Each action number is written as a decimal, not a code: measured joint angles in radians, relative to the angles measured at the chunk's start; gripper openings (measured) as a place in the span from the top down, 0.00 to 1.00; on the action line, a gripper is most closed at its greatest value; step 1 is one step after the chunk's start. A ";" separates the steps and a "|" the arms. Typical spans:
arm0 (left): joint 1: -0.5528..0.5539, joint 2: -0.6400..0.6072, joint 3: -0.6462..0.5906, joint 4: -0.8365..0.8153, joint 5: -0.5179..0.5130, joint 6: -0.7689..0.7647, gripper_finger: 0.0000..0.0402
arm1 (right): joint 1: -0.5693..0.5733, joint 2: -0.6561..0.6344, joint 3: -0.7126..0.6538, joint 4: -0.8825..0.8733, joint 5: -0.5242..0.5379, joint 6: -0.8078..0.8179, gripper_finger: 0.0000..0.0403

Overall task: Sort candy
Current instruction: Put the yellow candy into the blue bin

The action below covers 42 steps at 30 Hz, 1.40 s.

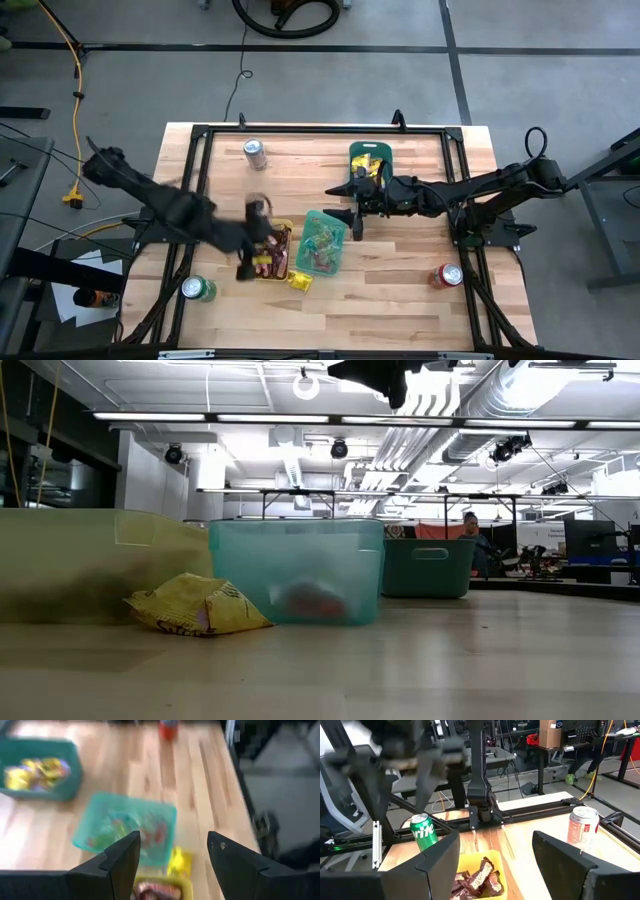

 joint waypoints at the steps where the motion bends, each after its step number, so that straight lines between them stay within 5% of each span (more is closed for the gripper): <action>1: -0.019 0.027 -0.002 -0.011 0.001 0.001 0.45 | 0.000 0.000 0.000 -0.003 0.000 0.000 0.39; 12: -0.093 0.372 -0.014 -0.007 -0.010 0.200 0.46 | 0.000 0.000 0.000 -0.005 0.000 0.000 0.39; 18: -0.051 0.491 -0.014 0.014 0.154 0.274 0.46 | 0.000 0.000 0.000 -0.005 0.000 0.001 0.39; 28: -0.012 0.544 -0.013 0.184 0.207 0.287 0.46 | 0.000 0.000 0.000 -0.034 0.000 0.004 0.39; 42: -0.008 0.633 -0.013 0.190 0.181 0.346 0.46 | 0.000 0.000 0.000 -0.046 0.000 0.003 0.39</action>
